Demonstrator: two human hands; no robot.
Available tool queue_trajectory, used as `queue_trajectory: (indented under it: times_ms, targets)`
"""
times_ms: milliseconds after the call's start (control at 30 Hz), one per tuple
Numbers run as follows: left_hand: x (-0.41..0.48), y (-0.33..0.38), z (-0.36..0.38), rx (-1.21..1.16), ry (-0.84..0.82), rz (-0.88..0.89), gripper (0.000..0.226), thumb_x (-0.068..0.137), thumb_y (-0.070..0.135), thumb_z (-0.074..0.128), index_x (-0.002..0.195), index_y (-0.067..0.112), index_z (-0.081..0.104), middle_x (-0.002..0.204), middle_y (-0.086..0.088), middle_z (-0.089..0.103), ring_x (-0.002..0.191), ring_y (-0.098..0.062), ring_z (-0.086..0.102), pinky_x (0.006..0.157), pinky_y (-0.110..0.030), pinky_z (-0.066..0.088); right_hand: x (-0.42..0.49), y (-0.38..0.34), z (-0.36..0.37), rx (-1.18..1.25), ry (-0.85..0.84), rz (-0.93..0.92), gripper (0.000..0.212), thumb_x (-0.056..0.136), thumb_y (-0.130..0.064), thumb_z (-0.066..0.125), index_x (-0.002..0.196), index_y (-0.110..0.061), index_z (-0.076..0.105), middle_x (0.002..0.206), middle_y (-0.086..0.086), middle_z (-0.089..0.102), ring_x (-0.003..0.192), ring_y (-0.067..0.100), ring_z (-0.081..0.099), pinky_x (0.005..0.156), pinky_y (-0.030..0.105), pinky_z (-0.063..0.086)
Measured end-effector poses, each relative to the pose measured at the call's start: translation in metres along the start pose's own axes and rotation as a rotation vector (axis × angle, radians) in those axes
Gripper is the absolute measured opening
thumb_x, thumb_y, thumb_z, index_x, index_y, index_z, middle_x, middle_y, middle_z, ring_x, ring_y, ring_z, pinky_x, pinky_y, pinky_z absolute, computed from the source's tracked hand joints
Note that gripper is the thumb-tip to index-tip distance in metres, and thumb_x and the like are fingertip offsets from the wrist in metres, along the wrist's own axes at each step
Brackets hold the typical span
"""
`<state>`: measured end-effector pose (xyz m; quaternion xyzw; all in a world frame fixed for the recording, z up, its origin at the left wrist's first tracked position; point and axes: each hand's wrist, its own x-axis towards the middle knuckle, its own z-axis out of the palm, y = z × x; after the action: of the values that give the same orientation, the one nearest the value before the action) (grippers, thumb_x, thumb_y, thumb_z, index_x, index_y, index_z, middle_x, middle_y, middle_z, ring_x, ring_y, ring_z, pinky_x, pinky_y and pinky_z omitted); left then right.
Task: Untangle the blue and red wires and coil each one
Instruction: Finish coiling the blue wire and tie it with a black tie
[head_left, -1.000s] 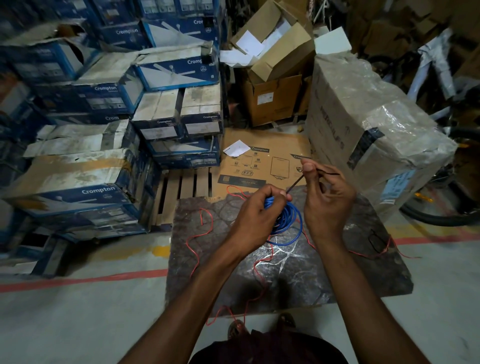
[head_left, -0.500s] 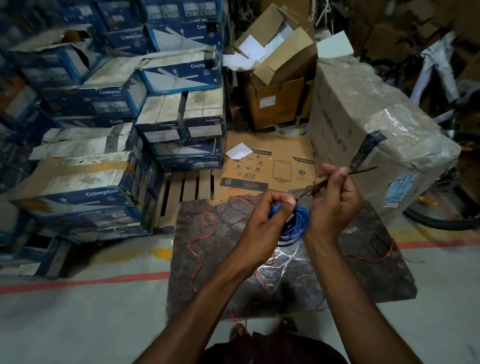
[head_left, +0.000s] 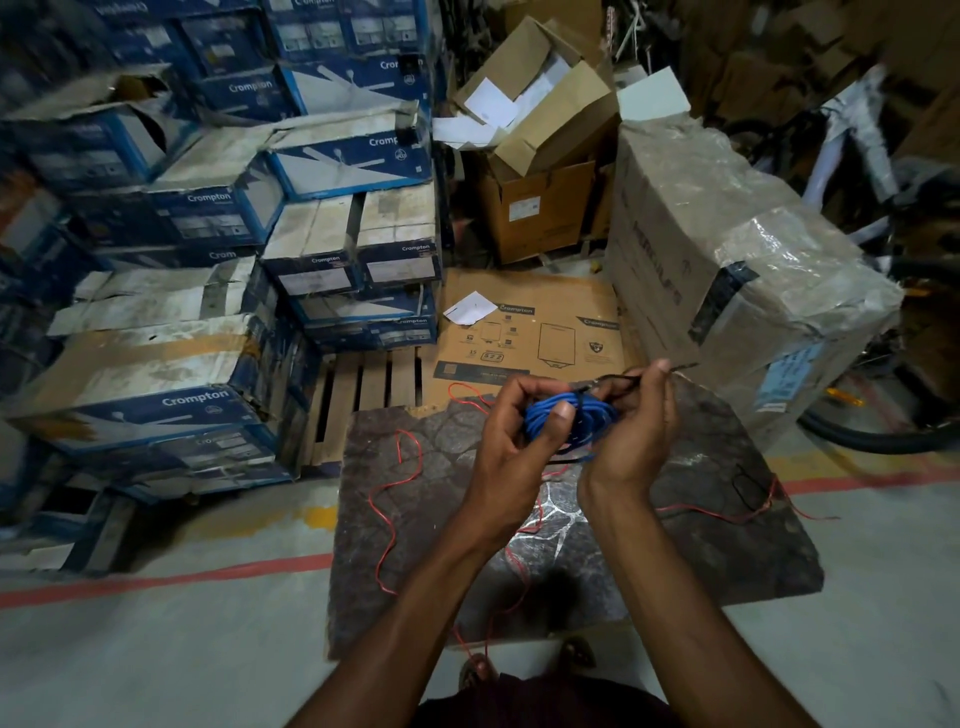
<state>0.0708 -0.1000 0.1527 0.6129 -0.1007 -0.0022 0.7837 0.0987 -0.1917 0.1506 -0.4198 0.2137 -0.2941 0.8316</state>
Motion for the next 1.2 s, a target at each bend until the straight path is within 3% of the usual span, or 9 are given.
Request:
queue_trajectory:
  times_ms: [167, 233, 367, 467, 633, 800, 967, 1067, 1200]
  targets:
    - [-0.001, -0.009, 0.007, 0.008, 0.013, -0.094, 0.019, 0.094, 0.026, 0.051, 0.106, 0.013, 0.056, 0.101, 0.005, 0.062, 0.092, -0.001, 0.059, 0.078, -0.015, 0.048, 0.011, -0.006, 0.001, 0.057, 0.009, 0.032, 0.041, 0.110, -0.031, 0.044, 0.074, -0.013, 0.053, 0.050, 0.001, 0.052, 0.049, 0.018, 0.050, 0.053, 0.028, 0.041]
    - [0.000, -0.007, 0.007, 0.028, 0.064, -0.195, 0.031, 0.093, 0.040, 0.050, 0.106, 0.013, 0.058, 0.105, -0.001, 0.065, 0.095, -0.006, 0.060, 0.083, -0.023, 0.050, 0.016, -0.007, -0.001, 0.070, 0.005, 0.004, 0.040, 0.109, -0.030, 0.045, 0.074, -0.014, 0.053, 0.049, 0.001, 0.050, 0.047, 0.018, 0.047, 0.053, 0.030, 0.039]
    - [0.007, 0.006, 0.000, 0.058, 0.041, -0.703, 0.067, 0.084, 0.078, 0.047, 0.109, 0.017, 0.063, 0.101, -0.012, 0.067, 0.082, -0.020, 0.065, 0.068, -0.035, 0.055, 0.022, -0.006, -0.001, 0.043, -0.054, -0.080, 0.038, 0.107, -0.031, 0.044, 0.074, -0.013, 0.053, 0.047, 0.000, 0.048, 0.042, 0.014, 0.045, 0.048, 0.025, 0.039]
    - [0.016, 0.016, -0.011, -0.116, -0.132, -0.979, 0.074, 0.082, 0.077, 0.053, 0.105, 0.007, 0.065, 0.079, -0.009, 0.066, 0.062, -0.020, 0.063, 0.057, -0.031, 0.054, 0.023, -0.004, 0.000, 0.042, -0.132, -0.129, 0.038, 0.103, -0.031, 0.045, 0.071, -0.013, 0.054, 0.048, -0.001, 0.047, 0.039, 0.011, 0.044, 0.046, 0.022, 0.038]
    - [0.026, 0.020, -0.020, -0.179, -0.064, -0.947, 0.033, 0.092, 0.041, 0.063, 0.103, 0.011, 0.067, 0.077, -0.009, 0.070, 0.057, -0.015, 0.066, 0.053, -0.025, 0.058, 0.025, 0.007, -0.002, -0.004, -0.187, -0.133, 0.041, 0.104, -0.028, 0.046, 0.066, -0.023, 0.060, 0.048, -0.004, 0.050, 0.041, 0.011, 0.047, 0.047, 0.026, 0.041]
    - [0.030, 0.007, -0.029, -0.153, 0.093, -0.890, 0.016, 0.097, 0.021, 0.059, 0.101, 0.008, 0.066, 0.079, -0.010, 0.069, 0.054, -0.011, 0.067, 0.052, -0.023, 0.059, 0.027, 0.025, -0.011, -0.207, -0.197, -0.101, 0.039, 0.107, -0.025, 0.053, 0.071, -0.021, 0.068, 0.062, -0.008, 0.063, 0.059, 0.009, 0.054, 0.062, 0.028, 0.045]
    - [0.038, -0.015, -0.047, -0.115, 0.278, -0.815, 0.012, 0.097, 0.016, 0.058, 0.103, 0.008, 0.064, 0.083, -0.007, 0.068, 0.049, -0.009, 0.067, 0.050, -0.023, 0.056, 0.033, 0.041, -0.023, -0.385, -0.195, -0.019, 0.023, 0.104, -0.027, 0.061, 0.087, -0.020, 0.075, 0.080, -0.011, 0.075, 0.061, 0.000, 0.052, 0.059, 0.020, 0.046]
    - [0.042, -0.028, -0.063, -0.125, 0.375, -0.769, 0.019, 0.095, 0.016, 0.061, 0.111, 0.006, 0.064, 0.083, -0.006, 0.071, 0.054, -0.011, 0.070, 0.050, -0.024, 0.056, 0.035, 0.044, -0.028, -0.363, -0.258, 0.073, 0.023, 0.105, -0.023, 0.058, 0.090, -0.014, 0.073, 0.069, -0.008, 0.063, 0.059, 0.002, 0.051, 0.056, 0.020, 0.047]
    - [0.044, -0.039, -0.087, -0.159, 0.478, -0.736, 0.008, 0.094, 0.013, 0.062, 0.097, 0.008, 0.067, 0.081, -0.004, 0.071, 0.056, -0.012, 0.071, 0.050, -0.026, 0.057, 0.033, 0.049, -0.030, -0.336, -0.384, 0.266, 0.023, 0.106, -0.021, 0.056, 0.090, -0.012, 0.071, 0.066, -0.003, 0.058, 0.060, 0.005, 0.054, 0.057, 0.020, 0.048]
